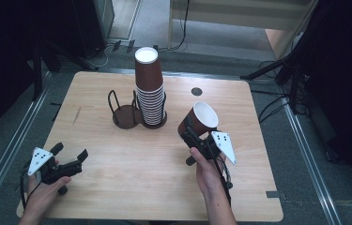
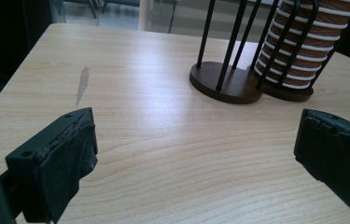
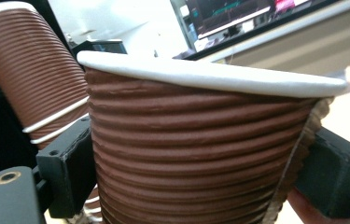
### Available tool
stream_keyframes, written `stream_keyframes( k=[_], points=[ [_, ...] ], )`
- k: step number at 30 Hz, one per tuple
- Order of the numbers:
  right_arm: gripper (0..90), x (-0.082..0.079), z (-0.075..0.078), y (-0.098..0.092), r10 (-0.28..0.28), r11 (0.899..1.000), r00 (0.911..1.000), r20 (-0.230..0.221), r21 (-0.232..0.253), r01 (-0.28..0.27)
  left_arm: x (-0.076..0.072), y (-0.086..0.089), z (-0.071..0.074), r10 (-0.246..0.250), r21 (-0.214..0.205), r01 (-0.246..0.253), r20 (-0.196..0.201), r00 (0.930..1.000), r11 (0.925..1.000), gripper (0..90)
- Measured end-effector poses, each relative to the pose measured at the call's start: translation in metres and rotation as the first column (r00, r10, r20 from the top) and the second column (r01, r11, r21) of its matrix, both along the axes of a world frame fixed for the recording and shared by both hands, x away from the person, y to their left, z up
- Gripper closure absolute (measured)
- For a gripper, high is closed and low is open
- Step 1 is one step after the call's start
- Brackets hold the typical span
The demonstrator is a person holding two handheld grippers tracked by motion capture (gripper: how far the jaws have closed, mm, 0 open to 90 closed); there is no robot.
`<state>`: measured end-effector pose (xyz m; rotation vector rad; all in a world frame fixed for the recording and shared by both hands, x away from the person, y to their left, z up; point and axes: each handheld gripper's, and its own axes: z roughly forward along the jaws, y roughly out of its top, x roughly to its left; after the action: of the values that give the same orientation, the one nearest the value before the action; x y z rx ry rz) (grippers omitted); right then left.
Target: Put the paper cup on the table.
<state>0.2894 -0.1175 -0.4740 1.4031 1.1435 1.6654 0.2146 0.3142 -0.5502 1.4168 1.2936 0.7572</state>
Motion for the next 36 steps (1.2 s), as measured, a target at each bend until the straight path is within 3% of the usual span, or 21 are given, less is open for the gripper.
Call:
stream_keyframes(
  k=[2,12,18,24,36],
  points=[
    [11.5,0.003,0.000,-0.001,-0.016,0.999,0.9998,0.007,-0.028,0.016,0.000,-0.001,-0.001,-0.003,0.010,0.003,-0.005,1.0000,0.9999,0.0],
    [11.5,0.020,-0.004,-0.008,-0.047,0.991,0.9982,0.037,-0.123,0.051,-0.001,-0.005,-0.002,-0.001,0.016,0.000,0.045,0.9990,0.9999,0.1],
    [11.5,0.029,-0.007,-0.010,-0.042,0.988,0.9976,0.055,-0.145,0.050,-0.002,-0.007,-0.002,0.039,0.027,-0.041,0.048,0.9981,0.9988,0.0],
    [11.5,0.038,-0.011,-0.012,-0.058,0.986,0.9971,0.049,-0.157,0.065,-0.001,-0.002,-0.002,0.057,-0.017,-0.057,0.036,0.9977,0.9982,0.0],
    [11.5,0.058,-0.019,-0.022,-0.115,0.967,0.9927,0.037,-0.223,0.121,-0.001,-0.002,-0.002,0.060,-0.019,-0.060,0.028,0.9978,0.9980,0.0]
  ],
)
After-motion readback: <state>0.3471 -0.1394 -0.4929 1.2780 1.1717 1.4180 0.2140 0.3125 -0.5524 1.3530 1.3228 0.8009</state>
